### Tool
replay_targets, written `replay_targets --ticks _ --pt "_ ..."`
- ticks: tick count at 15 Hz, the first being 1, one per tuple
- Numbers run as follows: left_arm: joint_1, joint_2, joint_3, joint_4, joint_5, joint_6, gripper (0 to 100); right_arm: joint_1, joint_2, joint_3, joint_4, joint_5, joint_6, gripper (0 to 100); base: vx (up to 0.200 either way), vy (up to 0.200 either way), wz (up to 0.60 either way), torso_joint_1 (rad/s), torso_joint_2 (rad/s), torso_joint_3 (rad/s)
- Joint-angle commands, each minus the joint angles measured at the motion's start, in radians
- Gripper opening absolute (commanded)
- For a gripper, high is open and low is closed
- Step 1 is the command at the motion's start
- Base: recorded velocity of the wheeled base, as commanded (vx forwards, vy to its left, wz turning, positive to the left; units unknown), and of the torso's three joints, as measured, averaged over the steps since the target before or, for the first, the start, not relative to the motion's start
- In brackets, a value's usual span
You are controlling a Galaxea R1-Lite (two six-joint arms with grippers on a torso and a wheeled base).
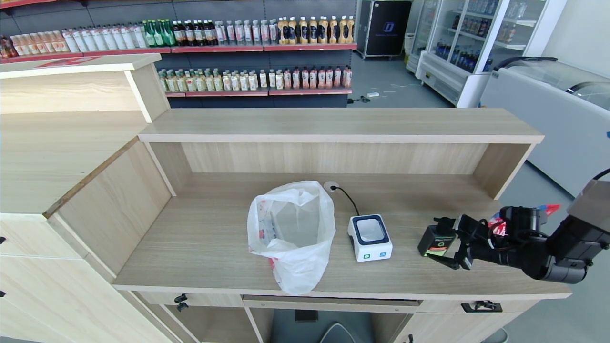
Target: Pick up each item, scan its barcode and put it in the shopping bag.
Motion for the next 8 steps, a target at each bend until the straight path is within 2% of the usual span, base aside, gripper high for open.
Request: replay_targets --ticks 1,3,4,8 --pt "0.000 0.000 0.000 0.000 0.000 0.000 100 0.007 0.016 -0.004 -0.002 -0.002 0.000 100 0.000 0.000 0.00 0.000 0.00 0.000" --pt "0.002 0.000 0.000 0.000 0.000 0.000 100 0.016 0.032 -0.019 -0.002 0.000 0.000 100 0.000 0.000 0.00 0.000 0.00 0.000" --pt "0.000 0.000 0.000 0.000 0.000 0.000 100 0.017 0.033 -0.024 0.000 0.000 0.000 0 0.000 0.000 0.00 0.000 0.00 0.000" --pt "0.000 0.000 0.000 0.000 0.000 0.000 100 0.024 0.052 -0.047 0.000 0.000 0.000 0 0.000 0.000 0.00 0.000 0.00 0.000"
